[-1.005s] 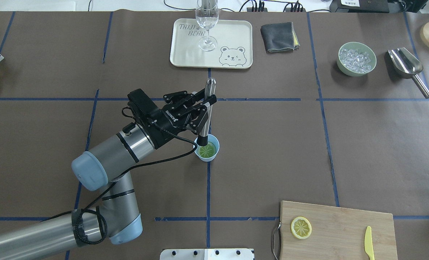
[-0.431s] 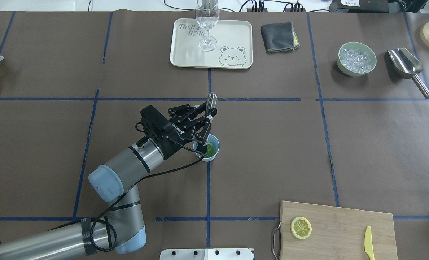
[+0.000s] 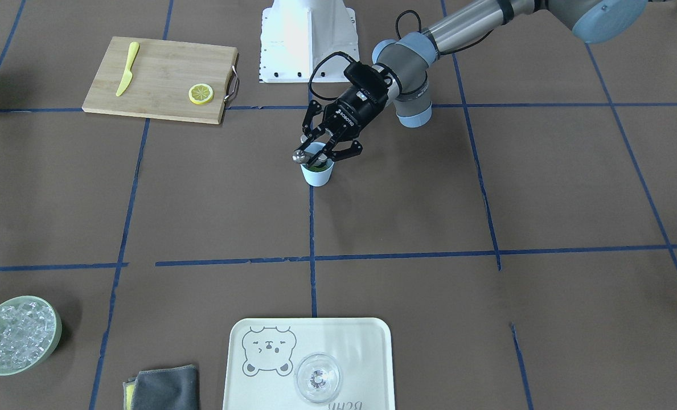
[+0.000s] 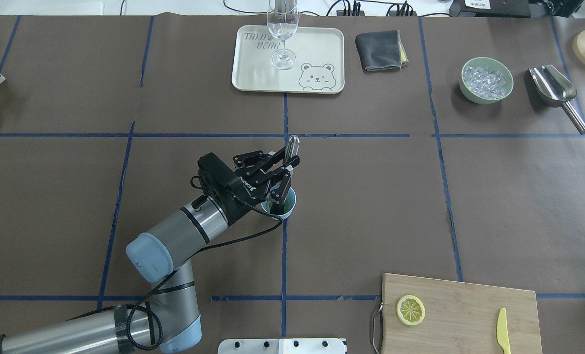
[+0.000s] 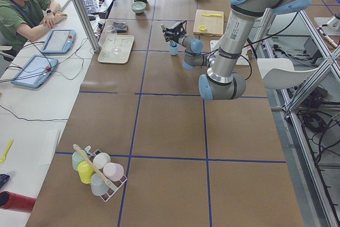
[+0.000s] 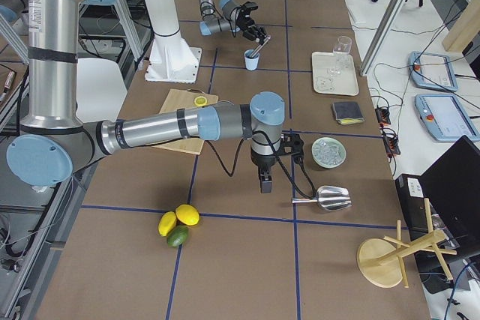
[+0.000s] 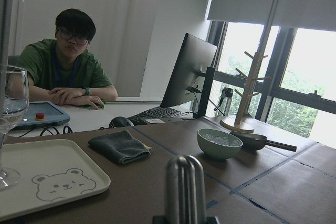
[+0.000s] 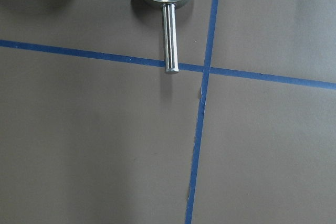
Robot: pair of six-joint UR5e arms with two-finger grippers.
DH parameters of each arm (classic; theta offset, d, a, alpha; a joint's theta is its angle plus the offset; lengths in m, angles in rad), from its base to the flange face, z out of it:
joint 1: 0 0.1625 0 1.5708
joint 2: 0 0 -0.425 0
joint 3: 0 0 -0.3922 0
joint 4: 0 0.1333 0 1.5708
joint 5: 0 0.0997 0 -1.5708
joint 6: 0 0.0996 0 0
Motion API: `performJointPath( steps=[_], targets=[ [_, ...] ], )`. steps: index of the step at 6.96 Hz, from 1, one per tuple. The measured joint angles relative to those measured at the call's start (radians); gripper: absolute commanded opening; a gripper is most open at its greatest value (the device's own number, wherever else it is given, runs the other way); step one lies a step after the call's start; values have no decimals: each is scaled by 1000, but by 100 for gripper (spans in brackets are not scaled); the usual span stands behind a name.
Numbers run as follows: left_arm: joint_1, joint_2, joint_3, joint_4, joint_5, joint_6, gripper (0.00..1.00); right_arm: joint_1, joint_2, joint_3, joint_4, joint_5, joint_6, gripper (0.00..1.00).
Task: Squeeze lemon into cup
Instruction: 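Stir the cup contents with the rod held in the left gripper, then lift the rod out of the cup and carry it back to its spot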
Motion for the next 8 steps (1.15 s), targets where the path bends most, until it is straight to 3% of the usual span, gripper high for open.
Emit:
performJointPath(
  steps=[2,4,6,8],
  targets=[
    [-16,-3,-88,11,-5,10,0,0,-1,-2,0,0,0,100],
    [-103,6,-181,132,-121,12,0,0,-1,-10,0,1,-3,100],
    [-248,52,-265,369,-340,-32,0,0,-3,-18,0,2,-6,100],
    [-419,141,-378,724,-658,-50,0,0,-6,-20,0,2,-7,100]
  ],
)
